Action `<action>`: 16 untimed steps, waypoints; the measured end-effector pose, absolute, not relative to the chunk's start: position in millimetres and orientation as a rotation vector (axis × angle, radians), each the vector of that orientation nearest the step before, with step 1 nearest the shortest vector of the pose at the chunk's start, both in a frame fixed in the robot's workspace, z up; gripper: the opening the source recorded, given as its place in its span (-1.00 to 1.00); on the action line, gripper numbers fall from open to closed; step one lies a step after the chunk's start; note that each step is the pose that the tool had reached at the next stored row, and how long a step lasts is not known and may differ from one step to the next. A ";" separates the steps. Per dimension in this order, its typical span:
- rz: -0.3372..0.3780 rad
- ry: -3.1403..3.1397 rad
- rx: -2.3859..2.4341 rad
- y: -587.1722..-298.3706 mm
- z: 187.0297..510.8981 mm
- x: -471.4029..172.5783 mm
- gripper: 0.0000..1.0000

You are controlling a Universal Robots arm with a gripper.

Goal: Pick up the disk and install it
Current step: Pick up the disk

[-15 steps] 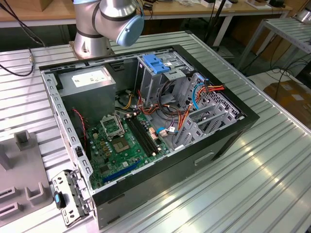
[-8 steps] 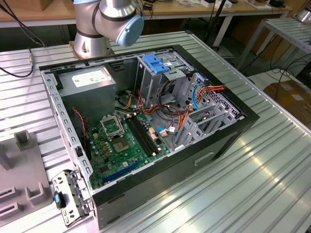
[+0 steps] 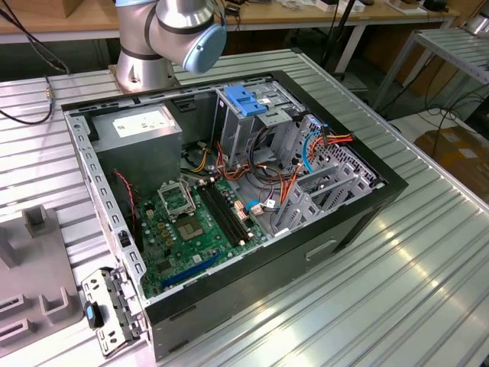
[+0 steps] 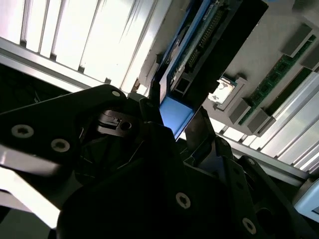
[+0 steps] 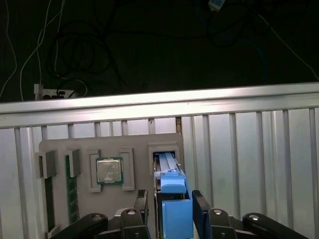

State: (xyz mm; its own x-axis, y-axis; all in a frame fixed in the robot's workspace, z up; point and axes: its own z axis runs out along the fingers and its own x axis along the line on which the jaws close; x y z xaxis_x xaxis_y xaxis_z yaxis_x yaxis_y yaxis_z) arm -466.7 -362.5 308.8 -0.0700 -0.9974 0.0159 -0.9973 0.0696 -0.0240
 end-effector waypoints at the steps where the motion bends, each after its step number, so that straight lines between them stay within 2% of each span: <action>1: -0.044 2.294 -2.139 -362.5 306.5 -466.7 -0.04; 16: -0.043 2.295 -2.140 -362.2 299.0 -466.7 -0.04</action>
